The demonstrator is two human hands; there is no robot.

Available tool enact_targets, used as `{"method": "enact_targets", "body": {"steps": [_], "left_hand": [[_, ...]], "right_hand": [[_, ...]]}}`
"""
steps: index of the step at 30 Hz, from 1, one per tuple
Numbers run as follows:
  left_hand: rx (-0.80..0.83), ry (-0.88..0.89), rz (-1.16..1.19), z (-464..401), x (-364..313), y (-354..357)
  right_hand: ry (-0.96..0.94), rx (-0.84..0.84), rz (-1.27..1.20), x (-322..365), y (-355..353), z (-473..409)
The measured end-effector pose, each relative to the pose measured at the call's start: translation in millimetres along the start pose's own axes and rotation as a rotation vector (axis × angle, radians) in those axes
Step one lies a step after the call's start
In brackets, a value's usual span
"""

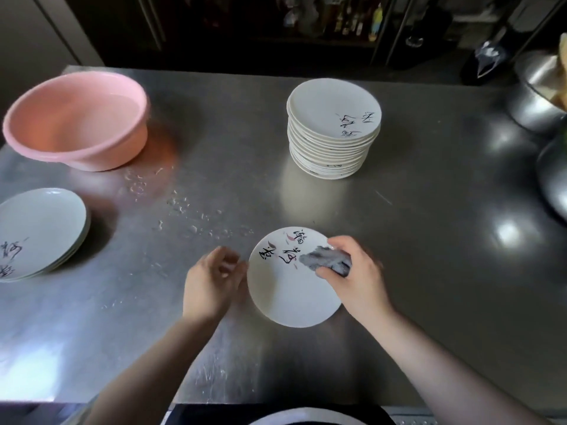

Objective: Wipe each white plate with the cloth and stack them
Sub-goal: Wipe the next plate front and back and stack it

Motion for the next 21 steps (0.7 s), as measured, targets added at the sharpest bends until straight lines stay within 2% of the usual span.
{"method": "enact_targets", "body": {"steps": [3, 5, 9, 13, 17, 21], "left_hand": [[0.085, 0.090, -0.058, -16.2, -23.2, 23.8], [0.107, 0.052, -0.070, -23.1, -26.1, 35.0], [0.080, -0.014, -0.027, -28.6, -17.7, 41.2], [0.052, -0.110, 0.058, -30.6, -7.8, 42.3], [0.047, -0.113, 0.097, -29.1, -5.8, 42.8], [0.073, -0.094, 0.117, -29.0, -4.2, 44.9]], "right_hand": [[-0.040, 0.131, 0.096, 5.1, 31.3, -19.0], [-0.020, 0.187, 0.153, 2.3, 44.2, -23.7], [0.016, 0.181, 0.240, 2.3, 56.0, -28.3], [-0.130, 0.307, 0.234, 29.0, 77.9, -19.8], [-0.299, 0.375, 0.170, 43.2, 69.9, 21.6], [-0.227, 0.333, 0.201, 14.6, 39.2, 25.6]]}}
Point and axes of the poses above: each hand's wrist, its own z-axis away from the middle knuckle, its own y-axis out of the palm, x = y × z, the point moved 8 cm from there along -z, towards the middle knuckle, and after that the axes turned 6 degrees about -y, right-handed, at the moved point
